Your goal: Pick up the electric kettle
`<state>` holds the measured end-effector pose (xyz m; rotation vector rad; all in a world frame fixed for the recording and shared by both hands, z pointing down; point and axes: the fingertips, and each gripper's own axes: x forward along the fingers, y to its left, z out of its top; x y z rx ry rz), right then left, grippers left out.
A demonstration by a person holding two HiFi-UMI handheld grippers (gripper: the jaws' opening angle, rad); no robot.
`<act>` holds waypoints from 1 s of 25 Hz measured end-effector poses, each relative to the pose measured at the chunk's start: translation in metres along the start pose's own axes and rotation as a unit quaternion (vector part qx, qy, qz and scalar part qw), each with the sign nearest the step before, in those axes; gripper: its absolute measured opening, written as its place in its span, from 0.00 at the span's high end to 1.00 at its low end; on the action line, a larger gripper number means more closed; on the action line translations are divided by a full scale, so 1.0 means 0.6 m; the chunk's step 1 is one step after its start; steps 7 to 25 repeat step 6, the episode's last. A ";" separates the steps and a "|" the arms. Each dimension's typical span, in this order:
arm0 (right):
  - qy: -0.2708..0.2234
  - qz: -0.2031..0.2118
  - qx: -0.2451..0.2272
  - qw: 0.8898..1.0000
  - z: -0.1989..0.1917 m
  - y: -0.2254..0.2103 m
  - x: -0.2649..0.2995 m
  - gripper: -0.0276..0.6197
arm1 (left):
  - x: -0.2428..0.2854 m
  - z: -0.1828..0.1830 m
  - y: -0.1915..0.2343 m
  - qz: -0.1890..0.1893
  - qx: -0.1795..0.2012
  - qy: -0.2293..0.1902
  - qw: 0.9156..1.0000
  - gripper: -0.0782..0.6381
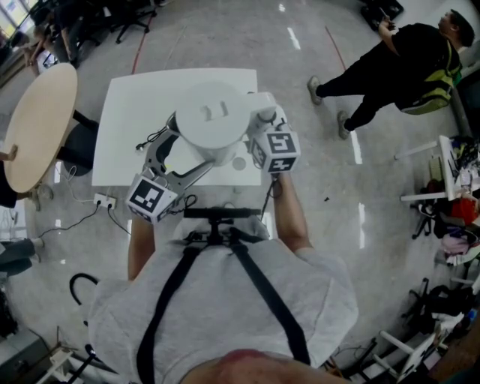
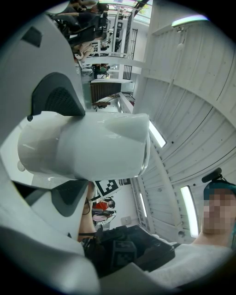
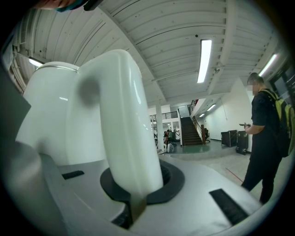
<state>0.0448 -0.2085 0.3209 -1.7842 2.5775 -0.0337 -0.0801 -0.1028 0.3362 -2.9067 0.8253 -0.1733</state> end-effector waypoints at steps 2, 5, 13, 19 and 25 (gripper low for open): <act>-0.001 0.000 0.000 1.000 0.001 -0.002 -0.001 0.95 | 0.002 0.001 -0.001 -0.001 0.000 0.002 1.000 0.28; -0.002 -0.002 -0.002 1.000 0.005 -0.005 -0.003 0.95 | 0.004 0.003 -0.003 0.000 -0.002 0.003 1.000 0.28; -0.003 -0.003 -0.003 1.000 0.006 -0.006 -0.004 0.95 | 0.005 0.004 -0.003 0.000 -0.002 0.003 1.000 0.28; -0.003 -0.003 -0.003 1.000 0.006 -0.006 -0.004 0.95 | 0.005 0.004 -0.003 0.000 -0.002 0.003 1.000 0.28; -0.003 -0.003 -0.003 1.000 0.006 -0.006 -0.004 0.95 | 0.005 0.004 -0.003 0.000 -0.002 0.003 1.000 0.28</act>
